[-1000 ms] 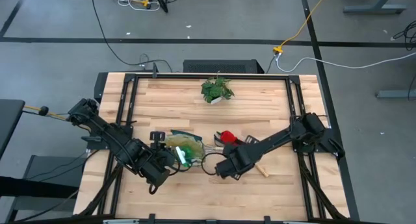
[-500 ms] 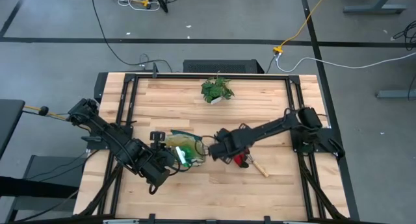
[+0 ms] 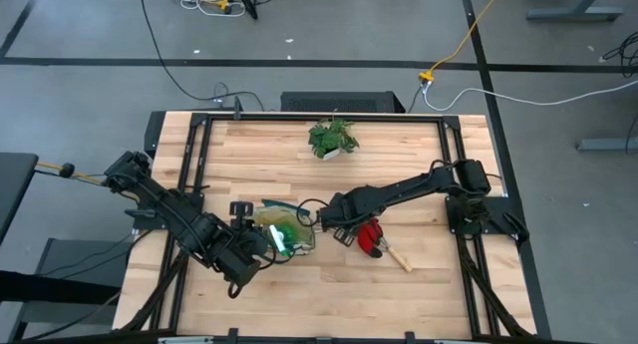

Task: Pick & Place Garden tools in Gardening bag
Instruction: Put the red gloves into the green gardening bag

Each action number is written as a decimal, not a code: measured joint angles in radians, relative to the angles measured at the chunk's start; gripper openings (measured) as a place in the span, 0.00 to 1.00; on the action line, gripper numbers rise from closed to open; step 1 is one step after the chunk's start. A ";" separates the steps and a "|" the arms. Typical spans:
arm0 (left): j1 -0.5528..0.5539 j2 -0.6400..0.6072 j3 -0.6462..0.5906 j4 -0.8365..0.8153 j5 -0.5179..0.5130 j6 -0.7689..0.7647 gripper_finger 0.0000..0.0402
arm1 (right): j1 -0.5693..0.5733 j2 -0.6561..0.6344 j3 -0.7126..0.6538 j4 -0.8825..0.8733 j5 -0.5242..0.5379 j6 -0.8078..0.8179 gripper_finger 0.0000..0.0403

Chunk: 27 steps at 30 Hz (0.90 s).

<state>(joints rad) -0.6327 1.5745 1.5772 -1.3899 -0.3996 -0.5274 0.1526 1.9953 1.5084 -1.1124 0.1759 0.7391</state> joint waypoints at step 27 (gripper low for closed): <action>0.000 0.000 0.000 0.000 0.000 -0.010 0.41 | -0.036 -0.127 -0.133 0.112 0.038 0.012 0.02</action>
<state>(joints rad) -0.6327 1.5745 1.5772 -1.3895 -0.3996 -0.5377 0.1161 1.8681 1.3750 -1.0000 0.2138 0.7508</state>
